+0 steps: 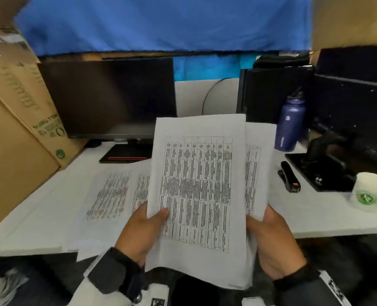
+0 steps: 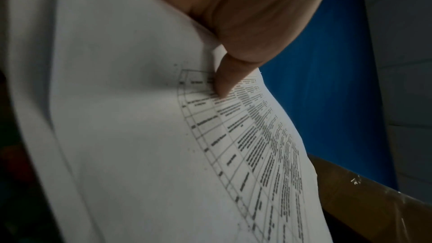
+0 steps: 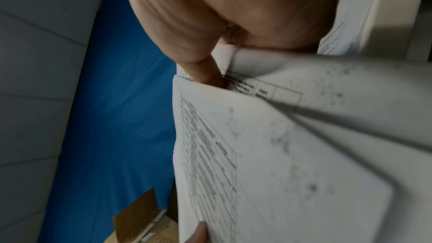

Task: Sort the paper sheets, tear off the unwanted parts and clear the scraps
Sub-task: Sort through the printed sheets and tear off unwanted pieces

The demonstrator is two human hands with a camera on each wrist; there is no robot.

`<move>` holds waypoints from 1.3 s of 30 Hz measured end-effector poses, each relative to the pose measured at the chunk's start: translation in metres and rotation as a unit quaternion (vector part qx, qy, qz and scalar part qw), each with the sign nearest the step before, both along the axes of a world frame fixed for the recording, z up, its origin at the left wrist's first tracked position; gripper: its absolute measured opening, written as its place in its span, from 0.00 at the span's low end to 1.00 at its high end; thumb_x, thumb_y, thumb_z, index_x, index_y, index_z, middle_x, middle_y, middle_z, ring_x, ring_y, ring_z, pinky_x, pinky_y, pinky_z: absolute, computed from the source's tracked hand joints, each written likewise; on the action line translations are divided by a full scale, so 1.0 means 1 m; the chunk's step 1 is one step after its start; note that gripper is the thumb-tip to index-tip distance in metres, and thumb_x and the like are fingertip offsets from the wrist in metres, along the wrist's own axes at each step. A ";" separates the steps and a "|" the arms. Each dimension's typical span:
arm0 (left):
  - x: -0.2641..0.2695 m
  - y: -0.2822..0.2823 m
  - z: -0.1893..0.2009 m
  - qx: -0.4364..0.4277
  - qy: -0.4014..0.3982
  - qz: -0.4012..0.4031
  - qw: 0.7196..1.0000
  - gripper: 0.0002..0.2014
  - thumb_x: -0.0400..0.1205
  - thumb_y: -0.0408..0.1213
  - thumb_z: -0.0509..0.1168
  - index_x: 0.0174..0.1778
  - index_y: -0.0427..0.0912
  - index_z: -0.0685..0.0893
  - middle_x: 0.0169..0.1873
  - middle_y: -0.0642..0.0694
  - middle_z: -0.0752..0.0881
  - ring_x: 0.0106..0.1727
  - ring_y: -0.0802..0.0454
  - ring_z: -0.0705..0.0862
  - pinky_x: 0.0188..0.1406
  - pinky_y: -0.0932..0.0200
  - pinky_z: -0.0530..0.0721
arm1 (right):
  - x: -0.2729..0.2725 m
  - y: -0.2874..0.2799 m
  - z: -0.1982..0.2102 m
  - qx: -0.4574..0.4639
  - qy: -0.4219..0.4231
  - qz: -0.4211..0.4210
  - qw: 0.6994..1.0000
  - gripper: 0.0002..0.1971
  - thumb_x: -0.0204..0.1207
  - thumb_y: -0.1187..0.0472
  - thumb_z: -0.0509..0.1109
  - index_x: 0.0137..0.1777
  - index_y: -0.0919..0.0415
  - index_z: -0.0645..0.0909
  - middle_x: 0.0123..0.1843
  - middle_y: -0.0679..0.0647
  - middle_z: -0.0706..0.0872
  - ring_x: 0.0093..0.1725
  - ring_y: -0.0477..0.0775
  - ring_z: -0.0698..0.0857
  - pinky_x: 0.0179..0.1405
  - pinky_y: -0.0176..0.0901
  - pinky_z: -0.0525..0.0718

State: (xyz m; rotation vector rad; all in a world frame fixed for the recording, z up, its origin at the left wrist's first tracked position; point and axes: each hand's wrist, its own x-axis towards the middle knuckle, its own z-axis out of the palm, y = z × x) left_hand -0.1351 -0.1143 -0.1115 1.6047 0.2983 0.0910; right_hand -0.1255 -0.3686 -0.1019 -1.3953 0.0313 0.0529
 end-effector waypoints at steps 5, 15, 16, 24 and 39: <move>0.005 -0.011 0.001 0.029 -0.013 0.003 0.999 0.10 0.81 0.46 0.70 0.51 0.44 0.87 0.45 0.35 0.91 0.50 0.34 0.91 0.52 0.38 0.90 | 0.003 0.006 0.006 0.006 -0.008 -0.023 1.000 0.08 0.81 0.59 0.72 0.59 0.55 0.88 0.52 0.55 0.94 0.52 0.56 0.93 0.54 0.58 0.91; 0.019 -0.012 0.045 -0.036 -0.163 0.042 0.985 0.18 0.82 0.35 0.70 0.67 0.52 0.82 0.57 0.54 0.91 0.59 0.56 0.89 0.61 0.54 0.85 | 0.030 0.030 0.055 -0.123 -0.171 -0.104 0.972 0.18 0.83 0.67 0.63 0.60 0.39 0.76 0.57 0.37 0.87 0.53 0.29 0.85 0.46 0.26 0.80; 0.020 -0.011 0.045 -0.031 -0.167 0.039 0.985 0.18 0.82 0.36 0.71 0.68 0.53 0.81 0.58 0.55 0.91 0.60 0.56 0.89 0.62 0.53 0.84 | 0.032 0.031 0.056 -0.121 -0.177 -0.108 0.971 0.19 0.83 0.68 0.63 0.62 0.41 0.76 0.57 0.37 0.87 0.53 0.29 0.85 0.43 0.23 0.81; 0.015 -0.007 0.019 -0.030 -0.126 0.032 0.991 0.21 0.79 0.41 0.74 0.67 0.57 0.79 0.61 0.54 0.90 0.63 0.52 0.88 0.70 0.38 0.81 | 0.031 0.039 0.024 -0.113 -0.148 -0.118 0.975 0.25 0.79 0.74 0.64 0.60 0.38 0.74 0.57 0.41 0.87 0.53 0.37 0.87 0.44 0.31 0.83; 0.015 -0.021 0.035 0.044 -0.235 0.134 0.962 0.09 0.88 0.37 0.59 0.53 0.57 0.80 0.48 0.58 0.89 0.47 0.62 0.87 0.44 0.62 0.83 | 0.044 0.038 0.035 -0.074 -0.176 -0.122 0.974 0.15 0.86 0.66 0.58 0.53 0.46 0.82 0.50 0.44 0.91 0.51 0.46 0.89 0.52 0.52 0.86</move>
